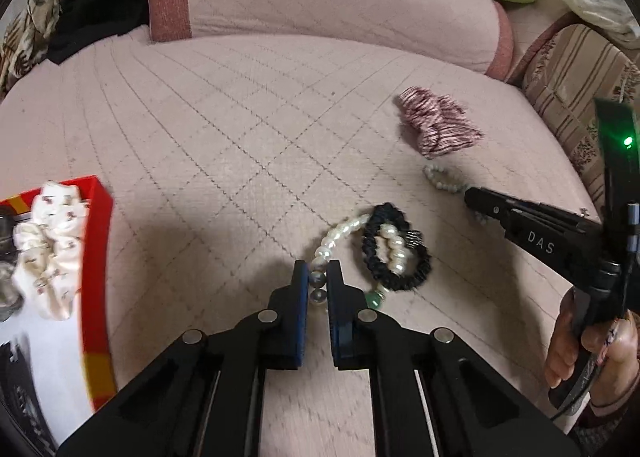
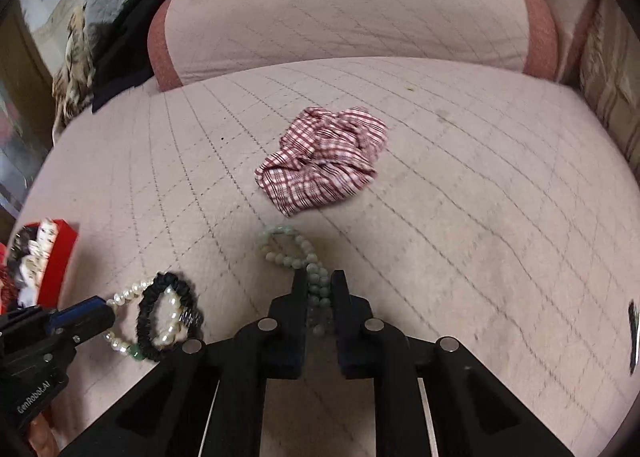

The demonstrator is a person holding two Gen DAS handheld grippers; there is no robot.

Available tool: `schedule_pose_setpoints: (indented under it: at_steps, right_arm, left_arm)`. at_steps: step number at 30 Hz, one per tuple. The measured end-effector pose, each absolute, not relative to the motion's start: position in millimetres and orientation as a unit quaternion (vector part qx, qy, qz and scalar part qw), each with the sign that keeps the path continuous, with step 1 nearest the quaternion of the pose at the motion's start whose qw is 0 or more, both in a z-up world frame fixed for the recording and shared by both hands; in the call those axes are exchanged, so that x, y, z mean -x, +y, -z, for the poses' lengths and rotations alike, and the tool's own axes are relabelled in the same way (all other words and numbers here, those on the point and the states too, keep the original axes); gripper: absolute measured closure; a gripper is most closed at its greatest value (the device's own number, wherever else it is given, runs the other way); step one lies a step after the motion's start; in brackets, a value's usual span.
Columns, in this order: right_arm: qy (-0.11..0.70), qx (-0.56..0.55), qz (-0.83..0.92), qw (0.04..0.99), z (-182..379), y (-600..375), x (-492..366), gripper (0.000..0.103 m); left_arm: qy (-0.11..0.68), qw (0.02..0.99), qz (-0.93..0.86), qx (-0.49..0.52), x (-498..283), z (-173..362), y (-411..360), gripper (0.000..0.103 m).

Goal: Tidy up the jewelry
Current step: 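Grasp the pearl bracelet with left gripper while right grasps the green-bead bracelet, then carry the pearl and green-bead bracelets over the red tray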

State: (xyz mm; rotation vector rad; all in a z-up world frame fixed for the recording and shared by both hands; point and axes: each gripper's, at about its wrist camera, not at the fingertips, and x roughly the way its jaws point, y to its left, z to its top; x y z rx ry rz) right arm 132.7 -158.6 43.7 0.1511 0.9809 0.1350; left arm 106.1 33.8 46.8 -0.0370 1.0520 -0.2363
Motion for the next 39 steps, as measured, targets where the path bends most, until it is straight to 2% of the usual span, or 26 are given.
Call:
schedule_pose_setpoints:
  at_steps: [10,11,12,22,23,24,25,27,39]
  right_arm:
    - [0.452,-0.123,-0.069,0.881,-70.0,-187.3,-65.5,0.091]
    - [0.45,-0.126,-0.071,0.881,-72.5,-185.1,-62.5,0.092]
    - [0.447,-0.13,-0.075,0.882,-76.1,-186.1,-54.3,0.102]
    - [0.437,-0.12,-0.11,0.885,-92.0,-175.4,-6.7,0.101]
    - [0.443,-0.114,-0.108,0.883,-88.5,-175.2,-6.6,0.1]
    - [0.447,-0.111,-0.104,0.881,-84.7,-175.6,-7.4,0.092]
    - [0.45,-0.106,-0.098,0.881,-79.7,-175.1,-9.8,0.074]
    - [0.453,-0.085,-0.075,0.884,-70.7,-172.9,-15.5,0.059]
    - [0.471,-0.058,-0.033,0.88,-30.4,-173.7,-53.0,0.059]
  left_arm:
    - [0.465,0.876,0.125,0.036,-44.5,-102.9,46.0,0.094]
    - [0.463,0.876,0.126,0.039,-37.2,-107.4,48.0,0.094]
    - [0.462,0.877,0.127,0.042,-32.3,-111.0,48.9,0.094]
    - [0.442,0.888,0.116,0.051,20.9,-137.4,64.6,0.094]
    - [0.442,0.888,0.116,0.054,23.2,-137.3,65.9,0.094]
    - [0.445,0.886,0.116,0.055,25.1,-135.8,66.6,0.094]
    - [0.447,0.886,0.115,0.054,25.9,-133.7,67.0,0.094]
    - [0.453,0.882,0.116,0.057,24.3,-126.4,67.1,0.094]
    - [0.505,0.851,0.119,0.078,-10.6,-44.0,68.7,0.094]
